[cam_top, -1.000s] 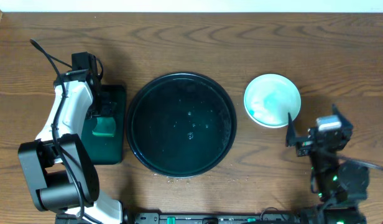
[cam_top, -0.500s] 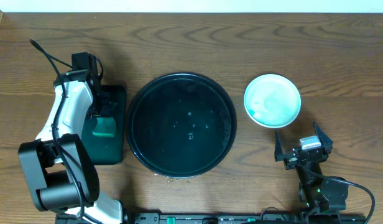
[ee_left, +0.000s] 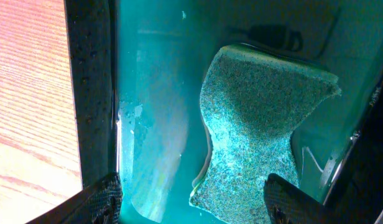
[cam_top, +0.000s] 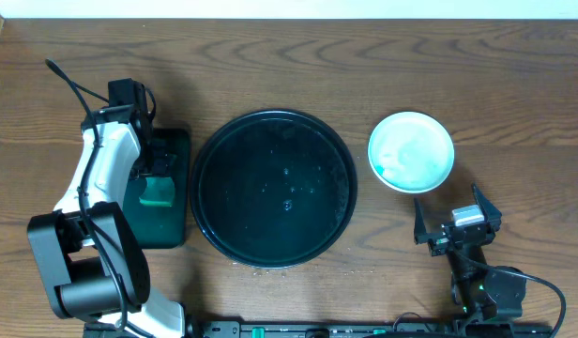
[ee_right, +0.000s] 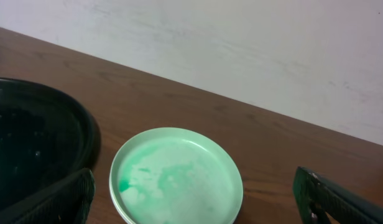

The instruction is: Clean dirty plates on tray and stack at the side

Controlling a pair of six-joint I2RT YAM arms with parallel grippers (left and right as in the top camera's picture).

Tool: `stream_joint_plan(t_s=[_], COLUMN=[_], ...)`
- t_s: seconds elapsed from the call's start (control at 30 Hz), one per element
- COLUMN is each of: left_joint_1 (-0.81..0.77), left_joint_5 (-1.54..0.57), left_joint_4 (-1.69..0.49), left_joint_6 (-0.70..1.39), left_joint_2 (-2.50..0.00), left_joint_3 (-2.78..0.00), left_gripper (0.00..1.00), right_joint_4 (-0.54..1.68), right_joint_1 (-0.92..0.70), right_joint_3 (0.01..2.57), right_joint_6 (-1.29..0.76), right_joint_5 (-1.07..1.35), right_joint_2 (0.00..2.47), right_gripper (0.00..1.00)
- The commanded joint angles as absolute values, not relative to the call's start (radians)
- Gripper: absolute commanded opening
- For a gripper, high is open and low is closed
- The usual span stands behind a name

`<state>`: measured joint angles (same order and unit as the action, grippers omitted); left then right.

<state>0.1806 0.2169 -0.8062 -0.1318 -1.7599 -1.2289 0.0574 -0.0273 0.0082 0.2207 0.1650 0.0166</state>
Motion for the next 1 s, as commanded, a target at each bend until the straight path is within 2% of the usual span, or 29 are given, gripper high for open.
stream_joint_plan(t_s=[0.0,0.5,0.67,0.97], left_joint_1=[0.185,0.185,0.185,0.182], left_joint_5=[0.233,0.233,0.074,0.054], left_joint_4=[-0.809,-0.809,-0.834,-0.752], left_joint_6=[-0.138,-0.138,-0.092,-0.09], left_joint_2=[-1.762,-1.762,-1.755,-1.579], left_joint_3=[-1.23,-1.23,-1.23,-1.208], left_gripper=[0.73,0.73,0.73,0.73], right_joint_4=[0.059,0.059,0.059,0.059], right_joint_1=[-0.02,-0.02,-0.02,-0.02], right_joint_3=[0.006,0.006,0.006,0.006], right_joint_6=[0.233,0.233,0.233,0.233], right_joint_5=[0.177,0.177,0.177,0.177], right_joint_2=[0.007,0.007,0.007,0.007], right_gripper=[0.99,0.99,0.99,0.99])
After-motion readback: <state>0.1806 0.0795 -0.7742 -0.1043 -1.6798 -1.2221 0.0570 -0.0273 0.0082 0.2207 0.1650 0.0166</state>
